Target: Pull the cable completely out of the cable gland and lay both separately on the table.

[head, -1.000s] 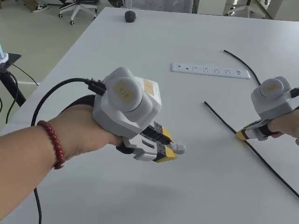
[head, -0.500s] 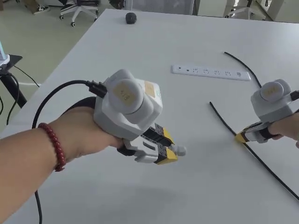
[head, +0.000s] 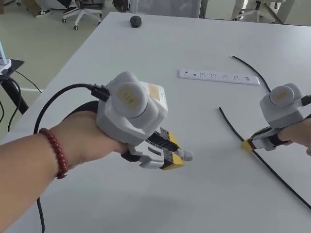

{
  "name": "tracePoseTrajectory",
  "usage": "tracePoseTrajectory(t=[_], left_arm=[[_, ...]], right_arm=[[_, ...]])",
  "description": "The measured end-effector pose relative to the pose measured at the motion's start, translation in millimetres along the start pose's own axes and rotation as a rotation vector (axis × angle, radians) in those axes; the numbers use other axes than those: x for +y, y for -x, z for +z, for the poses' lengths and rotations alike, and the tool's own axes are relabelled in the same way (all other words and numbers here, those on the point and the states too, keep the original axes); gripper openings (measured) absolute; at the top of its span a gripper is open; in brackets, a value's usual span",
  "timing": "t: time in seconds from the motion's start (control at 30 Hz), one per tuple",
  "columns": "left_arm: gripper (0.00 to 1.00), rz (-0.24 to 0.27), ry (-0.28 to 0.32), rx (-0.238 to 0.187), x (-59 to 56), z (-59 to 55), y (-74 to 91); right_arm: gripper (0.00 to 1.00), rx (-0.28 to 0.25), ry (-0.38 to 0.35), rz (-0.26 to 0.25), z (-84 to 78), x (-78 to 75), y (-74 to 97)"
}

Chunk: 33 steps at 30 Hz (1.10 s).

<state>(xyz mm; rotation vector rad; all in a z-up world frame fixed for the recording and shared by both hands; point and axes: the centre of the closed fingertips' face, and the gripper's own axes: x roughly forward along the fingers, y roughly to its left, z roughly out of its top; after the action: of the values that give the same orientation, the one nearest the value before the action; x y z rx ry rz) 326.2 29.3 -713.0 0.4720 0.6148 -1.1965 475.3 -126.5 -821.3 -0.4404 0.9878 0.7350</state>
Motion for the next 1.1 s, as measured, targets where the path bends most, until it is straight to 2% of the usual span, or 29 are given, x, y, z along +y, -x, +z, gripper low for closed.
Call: tracePoseTrajectory(t=[0.2,0.4,0.8,0.97,1.1], left_arm=[[0.16,0.005,0.009,-0.001,1.9,-1.5,-1.8],[0.16,0.000,0.009,-0.005,0.9,0.5,-4.6],[0.16,-0.005,-0.003,-0.006,-2.7,5.3,-6.7],[0.16,-0.001,0.000,-0.009,-1.5,5.4,-6.1],[0.16,0.008,0.005,-0.012,1.6,4.9,-5.1]], right_arm=[[0.24,-0.033,0.012,-0.006,3.4,-0.6,8.5],[0.45,-0.087,0.018,-0.012,6.7,3.0,20.6],[0.43,-0.137,0.038,-0.032,11.1,7.3,41.4],[0.43,-0.143,0.036,-0.037,5.0,9.9,49.4],[0.43,-0.168,0.031,-0.045,0.7,13.3,59.8]])
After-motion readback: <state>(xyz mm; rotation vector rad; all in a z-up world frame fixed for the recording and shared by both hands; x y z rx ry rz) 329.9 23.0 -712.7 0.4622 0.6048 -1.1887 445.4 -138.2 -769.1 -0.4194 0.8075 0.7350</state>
